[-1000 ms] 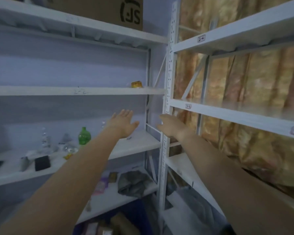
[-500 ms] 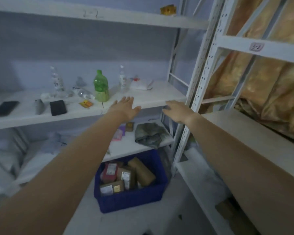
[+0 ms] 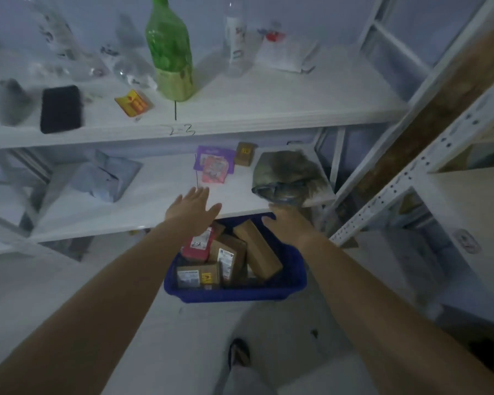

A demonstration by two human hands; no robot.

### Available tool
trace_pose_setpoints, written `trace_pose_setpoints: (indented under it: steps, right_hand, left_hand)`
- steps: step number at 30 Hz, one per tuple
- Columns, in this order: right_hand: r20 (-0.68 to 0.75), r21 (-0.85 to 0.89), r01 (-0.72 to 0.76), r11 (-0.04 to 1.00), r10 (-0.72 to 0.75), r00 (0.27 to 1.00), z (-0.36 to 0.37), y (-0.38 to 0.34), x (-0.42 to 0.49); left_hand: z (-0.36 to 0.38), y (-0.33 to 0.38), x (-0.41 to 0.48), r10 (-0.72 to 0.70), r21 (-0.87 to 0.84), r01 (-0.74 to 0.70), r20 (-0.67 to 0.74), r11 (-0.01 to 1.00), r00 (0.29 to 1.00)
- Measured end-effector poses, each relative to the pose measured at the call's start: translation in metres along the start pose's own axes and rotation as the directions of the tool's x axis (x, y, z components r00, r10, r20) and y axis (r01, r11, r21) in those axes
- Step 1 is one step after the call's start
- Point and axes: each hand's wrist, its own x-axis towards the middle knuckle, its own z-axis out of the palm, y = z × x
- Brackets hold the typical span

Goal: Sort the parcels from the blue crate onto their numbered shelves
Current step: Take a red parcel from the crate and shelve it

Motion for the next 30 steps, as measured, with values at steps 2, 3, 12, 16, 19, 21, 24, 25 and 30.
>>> trace_pose_setpoints:
  steps: [2,3,12,16,19,21,24,25,30]
  right_hand:
    - [0.074,-0.022,0.020,1.000,-0.018,0.997,0.030,0.005,0.024]
    - [0.112,-0.038,0.060,0.997,-0.055,0.992,0.046,0.007,0.036]
    - [0.191,-0.014,-0.021,1.000,0.024,0.981,0.213,0.023,0.164]
    - [0.261,0.016,-0.064,0.998,0.058,0.964,0.306,0.030,0.222]
    - [0.316,0.106,-0.152,0.983,0.111,0.942,0.365,0.028,0.259]
    - [0.310,0.194,-0.199,0.961,0.132,0.941,0.399,0.026,0.279]
    - [0.294,0.297,-0.219,0.929,0.130,0.947,0.438,0.024,0.302]
    - [0.291,0.315,-0.223,0.923,0.130,0.948,0.449,0.024,0.308]
    - [0.270,0.409,-0.303,0.861,0.203,0.941,0.484,0.026,0.332]
  left_hand:
    - [0.027,-0.020,0.021,-0.049,-0.010,0.049,0.051,0.999,0.997]
    - [0.041,-0.031,0.030,-0.078,-0.015,0.079,0.073,0.997,0.994]
    - [0.212,-0.144,0.139,-0.236,-0.057,0.254,0.219,0.966,0.947]
    - [0.297,-0.186,0.175,-0.210,-0.103,0.242,0.257,0.965,0.943]
    - [0.347,-0.211,0.202,-0.258,-0.182,0.312,0.266,0.933,0.929]
    - [0.376,-0.223,0.219,-0.293,-0.293,0.363,0.256,0.884,0.921]
    - [0.411,-0.234,0.241,-0.280,-0.431,0.356,0.232,0.829,0.932]
    - [0.420,-0.236,0.247,-0.292,-0.460,0.366,0.225,0.809,0.929]
    - [0.446,-0.242,0.270,-0.459,-0.538,0.493,0.208,0.684,0.864]
